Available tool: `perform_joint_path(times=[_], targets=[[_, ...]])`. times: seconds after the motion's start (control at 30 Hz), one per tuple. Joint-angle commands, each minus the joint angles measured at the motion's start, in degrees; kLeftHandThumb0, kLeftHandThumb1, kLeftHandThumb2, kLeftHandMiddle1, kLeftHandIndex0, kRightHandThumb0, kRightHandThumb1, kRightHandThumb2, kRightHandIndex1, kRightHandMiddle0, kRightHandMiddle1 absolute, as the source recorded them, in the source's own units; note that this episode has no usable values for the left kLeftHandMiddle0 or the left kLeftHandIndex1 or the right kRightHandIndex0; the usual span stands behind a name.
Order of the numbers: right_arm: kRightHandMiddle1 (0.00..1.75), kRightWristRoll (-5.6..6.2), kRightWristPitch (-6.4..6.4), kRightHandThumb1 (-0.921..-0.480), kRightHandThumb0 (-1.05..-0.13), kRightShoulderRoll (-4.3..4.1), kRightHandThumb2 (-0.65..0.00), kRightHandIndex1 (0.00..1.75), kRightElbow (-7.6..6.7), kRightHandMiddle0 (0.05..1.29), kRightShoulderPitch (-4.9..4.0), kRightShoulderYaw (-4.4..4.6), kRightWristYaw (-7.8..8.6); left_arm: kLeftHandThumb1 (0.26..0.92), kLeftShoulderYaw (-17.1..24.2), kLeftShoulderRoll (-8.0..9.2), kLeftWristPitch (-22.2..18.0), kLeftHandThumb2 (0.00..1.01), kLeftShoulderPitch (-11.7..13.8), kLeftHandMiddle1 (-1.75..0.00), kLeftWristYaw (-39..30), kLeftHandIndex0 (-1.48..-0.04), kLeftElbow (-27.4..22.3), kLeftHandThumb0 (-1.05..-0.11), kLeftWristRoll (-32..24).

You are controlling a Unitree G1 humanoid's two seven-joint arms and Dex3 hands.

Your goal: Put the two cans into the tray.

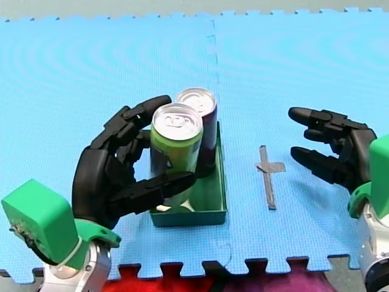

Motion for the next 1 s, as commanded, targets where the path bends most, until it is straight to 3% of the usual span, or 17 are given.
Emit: perform_joint_path(times=[0.0,0.5,0.97], targets=[[0.0,0.16,-0.13,-0.834,-0.606,-0.27,0.0,1.44,-0.15,1.07,0.03,-0.19,-0.01,0.81,0.1,-0.75,-0.2,0.0,-0.3,-1.75,0.0,-0.53,0.0,-0.26,-0.2],[0.0,0.17,-0.07,-0.834,-0.601,-0.14,0.0,1.46,-0.91,1.07,0.45,-0.19,-0.26,0.814,1.7,-0.72,-4.2,0.0,-3.2,-1.75,-1.4,-0.52,7.4,-0.261,-0.5],[0.0,0.08,-0.72,-0.839,-0.598,-0.12,-0.001,1.45,-0.08,1.07,0.3,-0.24,-0.22,0.817,3.3,-0.85,-7.4,0.0,-4.8,-1.75,-3.7,-0.52,12.7,-0.256,-1.2]])
